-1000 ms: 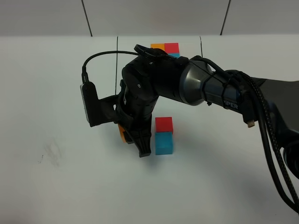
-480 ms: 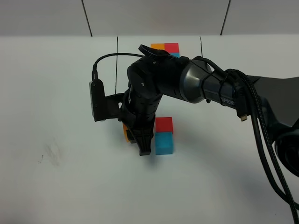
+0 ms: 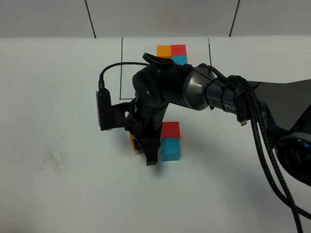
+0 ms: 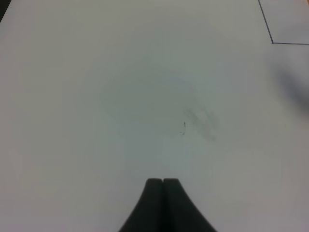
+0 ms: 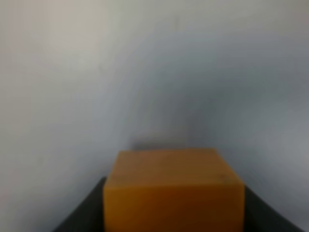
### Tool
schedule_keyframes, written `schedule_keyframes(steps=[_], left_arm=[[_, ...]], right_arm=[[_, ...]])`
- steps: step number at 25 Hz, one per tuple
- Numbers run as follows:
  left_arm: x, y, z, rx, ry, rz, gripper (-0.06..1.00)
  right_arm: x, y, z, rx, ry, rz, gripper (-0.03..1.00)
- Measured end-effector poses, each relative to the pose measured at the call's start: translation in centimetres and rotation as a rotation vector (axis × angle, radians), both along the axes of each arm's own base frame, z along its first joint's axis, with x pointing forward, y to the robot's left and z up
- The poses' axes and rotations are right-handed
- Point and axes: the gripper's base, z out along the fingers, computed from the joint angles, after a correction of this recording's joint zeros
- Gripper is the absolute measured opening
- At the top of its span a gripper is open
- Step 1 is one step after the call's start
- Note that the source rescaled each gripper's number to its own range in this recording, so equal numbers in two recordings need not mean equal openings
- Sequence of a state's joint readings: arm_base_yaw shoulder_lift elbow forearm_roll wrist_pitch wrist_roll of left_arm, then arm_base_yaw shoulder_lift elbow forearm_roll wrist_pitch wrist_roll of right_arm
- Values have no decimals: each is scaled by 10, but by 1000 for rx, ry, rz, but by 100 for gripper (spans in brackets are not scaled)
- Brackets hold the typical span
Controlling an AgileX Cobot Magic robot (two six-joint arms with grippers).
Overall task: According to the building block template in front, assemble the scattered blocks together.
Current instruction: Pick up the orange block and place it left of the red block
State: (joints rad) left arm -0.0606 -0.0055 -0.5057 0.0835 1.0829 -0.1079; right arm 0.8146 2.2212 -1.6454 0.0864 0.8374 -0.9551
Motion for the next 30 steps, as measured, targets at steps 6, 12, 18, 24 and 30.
schedule_keyframes(steps=[6, 12, 18, 24, 30], left_arm=[[0, 0, 0, 0, 0, 0, 0], [0, 0, 0, 0, 0, 0, 0], [0, 0, 0, 0, 0, 0, 0], [0, 0, 0, 0, 0, 0, 0], [0, 0, 0, 0, 0, 0, 0]], right_arm=[[3, 1, -2, 21, -21, -6, 43], [9, -3, -9, 14, -16, -22, 43], [17, -9, -9, 15, -23, -34, 43], [22, -15, -9, 14, -28, -25, 43], [27, -22, -10, 7, -18, -40, 43]])
